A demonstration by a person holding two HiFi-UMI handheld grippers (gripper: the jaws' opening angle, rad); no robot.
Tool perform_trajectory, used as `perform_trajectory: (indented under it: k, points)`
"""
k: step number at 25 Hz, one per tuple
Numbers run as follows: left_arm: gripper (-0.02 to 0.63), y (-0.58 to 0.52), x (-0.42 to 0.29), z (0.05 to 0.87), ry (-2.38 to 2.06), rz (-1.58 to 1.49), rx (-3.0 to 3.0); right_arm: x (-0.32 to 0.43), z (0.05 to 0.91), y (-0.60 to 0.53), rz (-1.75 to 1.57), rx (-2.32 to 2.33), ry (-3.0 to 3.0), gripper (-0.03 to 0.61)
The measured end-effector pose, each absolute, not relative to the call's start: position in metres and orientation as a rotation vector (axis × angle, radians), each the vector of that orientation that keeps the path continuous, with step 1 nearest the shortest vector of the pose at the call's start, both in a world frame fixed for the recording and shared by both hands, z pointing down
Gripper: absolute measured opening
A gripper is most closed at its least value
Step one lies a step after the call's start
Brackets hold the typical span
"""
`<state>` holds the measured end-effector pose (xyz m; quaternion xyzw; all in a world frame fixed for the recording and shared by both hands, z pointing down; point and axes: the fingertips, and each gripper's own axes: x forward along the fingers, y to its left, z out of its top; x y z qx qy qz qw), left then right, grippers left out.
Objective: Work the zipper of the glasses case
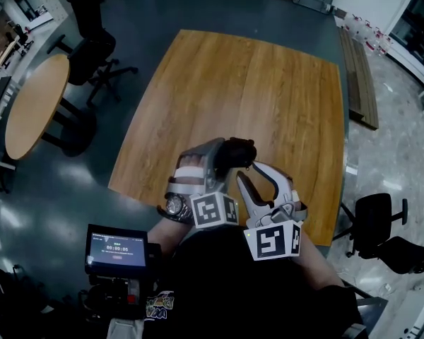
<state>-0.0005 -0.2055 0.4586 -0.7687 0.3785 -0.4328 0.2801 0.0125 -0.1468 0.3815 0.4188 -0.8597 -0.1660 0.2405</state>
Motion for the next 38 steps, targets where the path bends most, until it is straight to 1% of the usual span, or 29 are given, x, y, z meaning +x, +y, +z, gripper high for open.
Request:
perform_trajectory:
  k: [5,8,9,10,14,17,19,24,27,29,33,38]
  points:
    - [0.261,-0.196,0.002,0.468,1.004,-1.193,-2.118,0.013,0.393,-0.145,-0.619,1.167,-2.186,0.131]
    - [0.261,-0.184,0.004,0.471,0.998,-1.209,-2.164,0.019,0.392,-0.133,-0.681,1.159,-2.144,0.081]
    - [0.261,-0.182,0.004,0.473,0.994,-1.216,-2.173,0.023,0.392,-0.132,-0.705,1.163,-2.126,0.028]
    - [0.261,-0.180,0.004,0.474,0.988,-1.222,-2.177,0.025,0.392,-0.131,-0.723,1.163,-2.115,0.015]
    - [0.261,-0.178,0.008,0.478,0.961,-1.231,-2.178,0.029,0.397,-0.132,-0.737,1.140,-2.102,0.014]
    - [0.261,-0.179,0.008,0.476,0.937,-1.218,-2.147,0.026,0.398,-0.131,-0.685,1.118,-2.144,0.012]
    - [0.261,-0.178,0.008,0.473,0.926,-1.177,-2.130,0.027,0.396,-0.128,-0.559,1.096,-2.248,0.011]
    - [0.255,-0.173,0.008,0.459,0.882,-0.964,-2.112,0.033,0.382,-0.126,-0.022,1.071,-2.630,0.009]
    - [0.255,-0.169,0.007,0.453,0.804,-0.852,-2.105,0.044,0.384,-0.131,0.138,1.039,-2.702,0.009]
    - [0.255,-0.167,0.005,0.448,0.746,-0.775,-2.128,0.044,0.385,-0.134,0.326,0.990,-2.780,0.009]
    - [0.255,-0.153,0.000,0.430,0.610,-0.629,-2.062,0.044,0.381,-0.131,0.889,0.782,-2.922,0.009]
    - [0.255,-0.135,0.001,0.421,0.454,-0.548,-2.126,0.045,0.388,-0.129,1.287,0.514,-2.995,0.014]
